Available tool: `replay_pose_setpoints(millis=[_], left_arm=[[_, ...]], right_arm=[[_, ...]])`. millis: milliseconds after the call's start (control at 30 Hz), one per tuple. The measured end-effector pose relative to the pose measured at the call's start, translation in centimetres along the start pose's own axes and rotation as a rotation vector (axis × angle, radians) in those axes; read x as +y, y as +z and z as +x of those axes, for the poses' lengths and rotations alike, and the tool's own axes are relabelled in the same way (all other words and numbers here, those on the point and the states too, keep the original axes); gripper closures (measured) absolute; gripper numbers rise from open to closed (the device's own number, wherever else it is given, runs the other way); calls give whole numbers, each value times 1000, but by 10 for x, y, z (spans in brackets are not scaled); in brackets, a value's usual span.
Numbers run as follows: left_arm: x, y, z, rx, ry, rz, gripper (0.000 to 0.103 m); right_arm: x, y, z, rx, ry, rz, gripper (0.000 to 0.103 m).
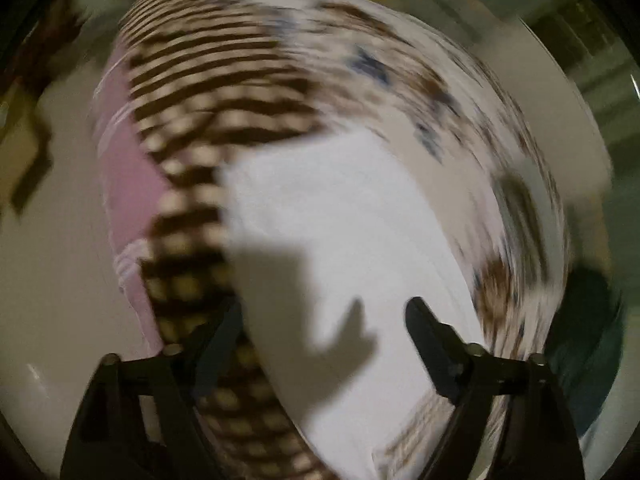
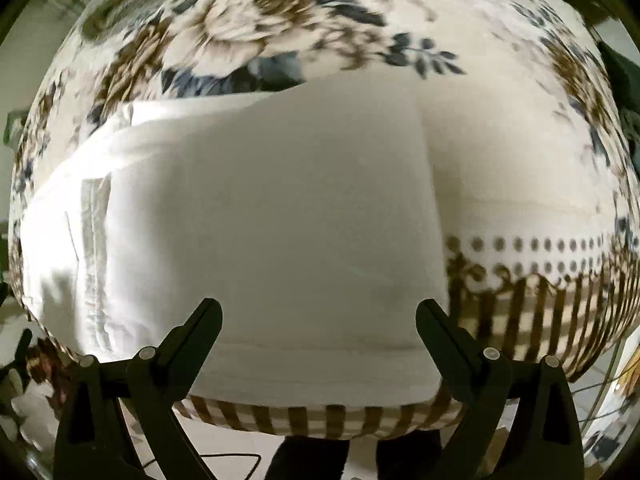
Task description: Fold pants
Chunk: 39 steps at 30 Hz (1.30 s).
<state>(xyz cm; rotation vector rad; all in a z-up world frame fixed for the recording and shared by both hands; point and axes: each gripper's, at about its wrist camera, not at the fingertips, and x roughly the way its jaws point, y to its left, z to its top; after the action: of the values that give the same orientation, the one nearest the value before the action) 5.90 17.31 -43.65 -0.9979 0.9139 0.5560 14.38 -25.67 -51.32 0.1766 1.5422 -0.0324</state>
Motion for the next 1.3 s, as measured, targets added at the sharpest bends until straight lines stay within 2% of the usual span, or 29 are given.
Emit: replay_pose_setpoints(millis=[100,133,167,300,467,567,600,667,767,900,1067,1300], left_arm=[[23,25,19,0,-7,-40,37],[28,31,26,9,-14,-42,46],[32,37,35,28,-32,-52,60],[41,46,51,37,-53,-57,64],[52,54,69,67,-94,-105,55],[55,55,74,61,-121,-145,57],[52,55,71,44,-118,-132,58],[43,52,61,1,-96,-87,79],[28,49,41,-72,-94,-23,85],[-1,39,0,-165,-127,83,86],[-49,20,-45,-235,-164,234,86],[-114,-32,-98,-302,-176,440,87]], right_arm=[[14,7,12,21,-13,-10,4],[18,9,17,28,-14,-8,4],[22,11,22,35,-17,-5,4],[37,15,38,46,-58,-7,4],[48,17,51,54,-73,-4,4],[55,23,58,67,-63,8,4],[55,26,59,69,-58,13,4],[49,31,59,72,-49,19,4],[42,36,58,70,-39,20,4],[27,31,49,60,-33,7,4],[21,14,35,54,-5,12,4],[6,7,13,22,-2,-16,4]])
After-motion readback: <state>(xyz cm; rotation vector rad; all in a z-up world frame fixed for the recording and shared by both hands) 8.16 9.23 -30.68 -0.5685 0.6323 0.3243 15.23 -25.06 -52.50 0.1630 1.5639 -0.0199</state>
